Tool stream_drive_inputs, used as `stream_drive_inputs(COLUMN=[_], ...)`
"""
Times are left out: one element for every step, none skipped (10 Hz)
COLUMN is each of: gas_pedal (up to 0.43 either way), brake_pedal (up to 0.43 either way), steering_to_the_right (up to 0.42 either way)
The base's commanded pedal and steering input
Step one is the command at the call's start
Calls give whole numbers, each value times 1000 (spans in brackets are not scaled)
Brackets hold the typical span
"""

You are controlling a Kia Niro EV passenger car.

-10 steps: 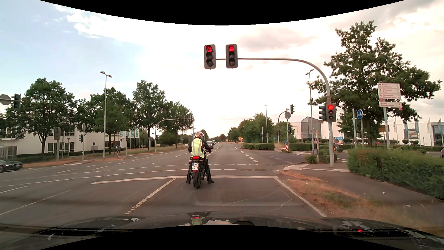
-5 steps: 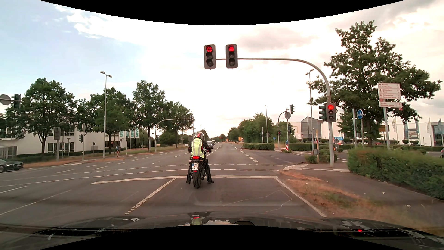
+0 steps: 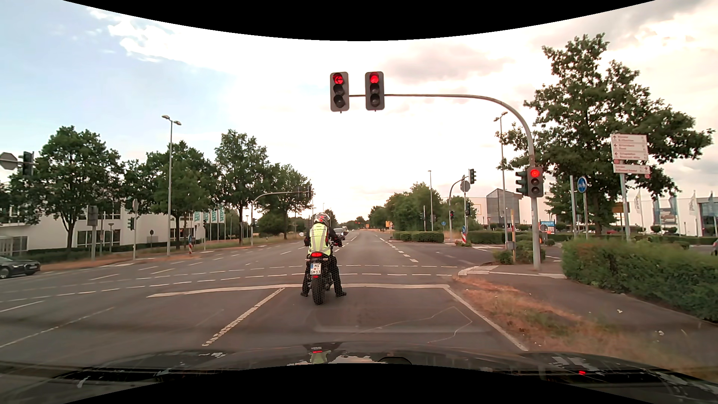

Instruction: Follow the waypoints while adhering to traffic rules and regulations

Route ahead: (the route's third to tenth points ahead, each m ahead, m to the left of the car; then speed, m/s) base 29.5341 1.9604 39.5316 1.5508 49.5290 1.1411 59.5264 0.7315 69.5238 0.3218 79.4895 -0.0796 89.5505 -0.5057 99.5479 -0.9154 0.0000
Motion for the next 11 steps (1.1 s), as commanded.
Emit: stream_drive_inputs(gas_pedal=[0, 0, 0, 0, 0, 0, 0, 0, 0, 0, 0], brake_pedal=[0, 0, 0, 0, 0, 0, 0, 0, 0, 0, 0], steering_to_the_right=[-2, -1, -1, -2, -2, -2, -2, -1, -1, -1, -2])
